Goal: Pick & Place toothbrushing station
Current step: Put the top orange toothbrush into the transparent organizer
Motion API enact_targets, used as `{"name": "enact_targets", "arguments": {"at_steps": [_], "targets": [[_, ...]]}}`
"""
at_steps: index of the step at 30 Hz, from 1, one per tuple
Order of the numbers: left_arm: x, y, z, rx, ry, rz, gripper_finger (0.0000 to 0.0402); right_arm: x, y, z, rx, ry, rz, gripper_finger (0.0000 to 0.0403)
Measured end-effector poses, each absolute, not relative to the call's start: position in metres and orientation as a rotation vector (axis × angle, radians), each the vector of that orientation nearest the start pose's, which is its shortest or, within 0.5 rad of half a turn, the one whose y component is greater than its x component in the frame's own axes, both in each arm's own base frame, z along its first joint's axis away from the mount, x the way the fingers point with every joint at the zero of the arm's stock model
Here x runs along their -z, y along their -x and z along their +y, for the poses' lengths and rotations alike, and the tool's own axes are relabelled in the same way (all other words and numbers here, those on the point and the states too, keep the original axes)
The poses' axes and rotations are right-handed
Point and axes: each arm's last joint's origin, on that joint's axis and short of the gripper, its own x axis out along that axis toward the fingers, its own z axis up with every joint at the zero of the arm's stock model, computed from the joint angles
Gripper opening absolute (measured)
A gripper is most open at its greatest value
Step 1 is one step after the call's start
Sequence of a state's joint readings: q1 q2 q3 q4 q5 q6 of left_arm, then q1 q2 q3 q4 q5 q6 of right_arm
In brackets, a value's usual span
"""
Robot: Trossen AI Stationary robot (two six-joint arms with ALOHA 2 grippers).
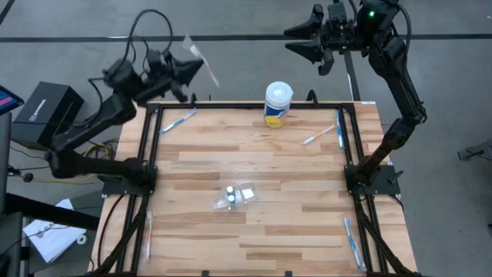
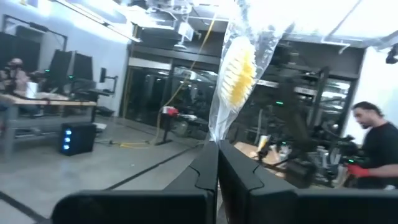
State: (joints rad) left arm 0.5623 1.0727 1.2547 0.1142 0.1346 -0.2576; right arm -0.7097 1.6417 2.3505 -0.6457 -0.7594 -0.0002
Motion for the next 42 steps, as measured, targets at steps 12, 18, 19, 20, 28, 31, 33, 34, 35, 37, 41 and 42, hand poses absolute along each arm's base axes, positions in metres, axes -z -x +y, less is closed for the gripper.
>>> {"name": "enact_targets", "arguments": {"at_steps": [12,18,19,20,28,31,33,34,35,37,41,42], "targets": [[-0.407,-0.221,-0.007,-0.383,0.254,-0.204,0.0,-0.578,-0.231,-0.148,-0.161,-0.009,-0.045,0.0188],[-0.364,-0.226,-0.057,-0.361,0.263,-0.197,0.0,-0.577,-0.24,-0.134,-0.16,-0.014,-0.046,0.0188],[-0.358,-0.225,-0.064,-0.352,0.268,-0.206,0.0,-0.577,-0.242,-0.132,-0.15,-0.015,-0.046,0.0188],[-0.352,-0.224,-0.071,-0.347,0.275,-0.214,0.0,-0.577,-0.244,-0.129,-0.141,-0.022,-0.047,0.0187],[-0.302,-0.208,-0.11,-0.315,0.276,-0.152,0.0,-0.578,-0.258,-0.104,-0.121,-0.092,-0.048,0.0163],[-0.284,-0.201,-0.119,-0.313,0.288,-0.13,0.0,-0.578,-0.262,-0.095,-0.116,-0.096,-0.049,0.0152],[-0.272,-0.198,-0.124,-0.31,0.308,-0.113,0.0,-0.578,-0.264,-0.09,-0.115,-0.097,-0.051,0.0146],[-0.265,-0.196,-0.126,-0.31,0.315,-0.099,0.0,-0.578,-0.265,-0.087,-0.11,-0.097,-0.054,0.0144],[-0.257,-0.195,-0.128,-0.31,0.321,-0.084,0.0,-0.578,-0.266,-0.086,-0.1,-0.098,-0.055,0.0142],[-0.244,-0.192,-0.131,-0.319,0.339,-0.063,0.0,-0.578,-0.267,-0.084,-0.077,-0.1,-0.057,0.014],[-0.224,-0.186,-0.135,-0.329,0.376,-0.037,0.0,-0.578,-0.268,-0.083,-0.074,-0.117,-0.057,0.014],[-0.22,-0.185,-0.135,-0.332,0.375,-0.032,0.0,-0.578,-0.268,-0.083,-0.073,-0.123,-0.057,0.0141]]}}
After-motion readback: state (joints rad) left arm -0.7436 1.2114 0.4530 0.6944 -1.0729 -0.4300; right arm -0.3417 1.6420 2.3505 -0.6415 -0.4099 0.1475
